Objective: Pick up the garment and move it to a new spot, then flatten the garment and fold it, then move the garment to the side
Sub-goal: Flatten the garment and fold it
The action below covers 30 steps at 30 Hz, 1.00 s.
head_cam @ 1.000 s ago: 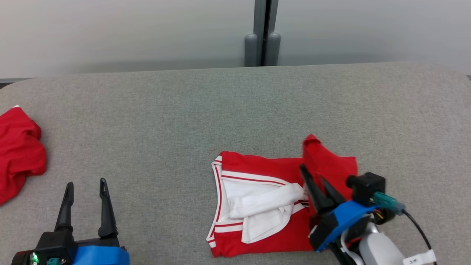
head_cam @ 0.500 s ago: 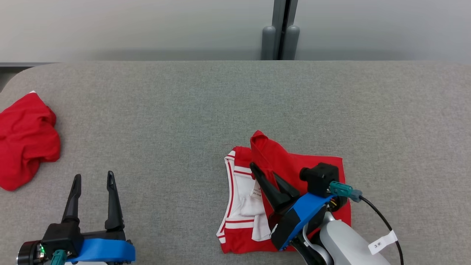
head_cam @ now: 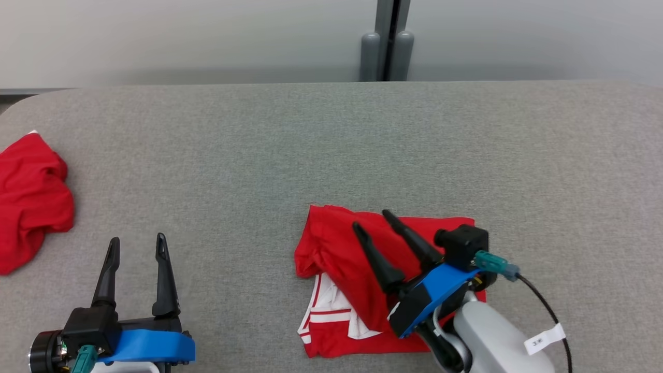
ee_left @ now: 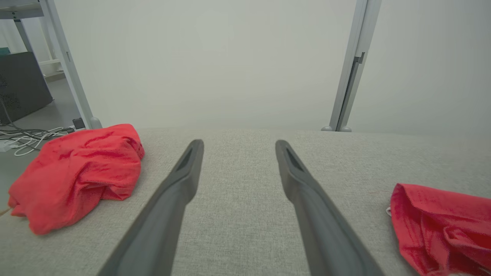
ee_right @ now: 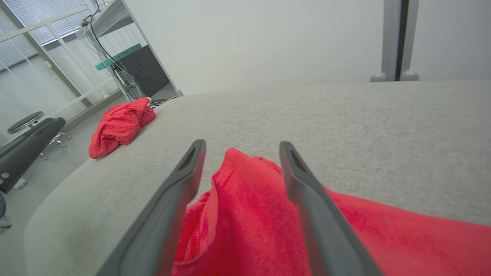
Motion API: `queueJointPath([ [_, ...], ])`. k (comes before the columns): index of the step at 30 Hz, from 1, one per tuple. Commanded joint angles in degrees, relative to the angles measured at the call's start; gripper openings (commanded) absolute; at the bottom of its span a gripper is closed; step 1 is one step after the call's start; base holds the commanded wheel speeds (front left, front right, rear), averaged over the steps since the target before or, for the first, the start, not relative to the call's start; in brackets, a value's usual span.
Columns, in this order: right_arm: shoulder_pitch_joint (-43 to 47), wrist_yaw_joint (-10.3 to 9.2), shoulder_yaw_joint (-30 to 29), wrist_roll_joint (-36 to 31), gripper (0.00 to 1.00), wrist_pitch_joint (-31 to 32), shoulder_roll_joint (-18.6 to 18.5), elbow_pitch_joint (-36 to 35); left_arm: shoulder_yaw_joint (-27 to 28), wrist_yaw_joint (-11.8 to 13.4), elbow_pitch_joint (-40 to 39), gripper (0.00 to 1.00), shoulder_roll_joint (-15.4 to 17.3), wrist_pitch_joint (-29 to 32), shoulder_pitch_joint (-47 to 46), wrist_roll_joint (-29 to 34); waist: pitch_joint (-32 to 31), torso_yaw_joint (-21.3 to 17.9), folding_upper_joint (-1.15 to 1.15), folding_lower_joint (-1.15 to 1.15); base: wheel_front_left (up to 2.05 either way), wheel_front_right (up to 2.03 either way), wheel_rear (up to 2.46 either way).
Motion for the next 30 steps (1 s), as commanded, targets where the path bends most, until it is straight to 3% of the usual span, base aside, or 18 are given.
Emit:
queueJointPath([
  [1,-1.07,0.01,-0.84,-0.85,1.0,-0.39,-0.18,-0.04,0.07,0.15,-0.29,1.0,-0.1,-0.26,-0.32,-0.11,-0.37,-0.52,-0.01,0.0,0.0,0.0,0.0],
  [7,1.41,0.01,-12.01,-10.0,1.0,-1.44,-0.92,-2.78,-0.11,-0.49,-0.79,1.0,-0.09,-0.26,0.17,0.14,-1.44,-2.43,-0.01,0.0,0.0,0.0,0.0],
  [16,12.31,0.01,-26.13,-18.44,1.0,-1.54,-2.02,-15.6,-0.28,-0.7,-0.24,1.0,-0.08,-0.26,1.29,0.39,-3.75,-3.94,-0.01,0.0,0.0,0.0,0.0],
  [21,20.53,0.01,-30.72,-20.8,1.0,-1.54,-1.04,-20.67,0.06,-1.17,0.31,1.0,-0.08,-0.26,3.0,0.74,-6.38,-4.22,-0.01,0.0,0.0,0.0,0.0],
  [30,28.06,0.01,-34.65,-22.28,1.0,-1.55,-0.13,-22.69,-0.27,-1.31,1.48,1.0,0.56,-0.26,4.81,2.2,-9.55,-3.05,-0.01,0.0,0.0,0.0,0.0],
])
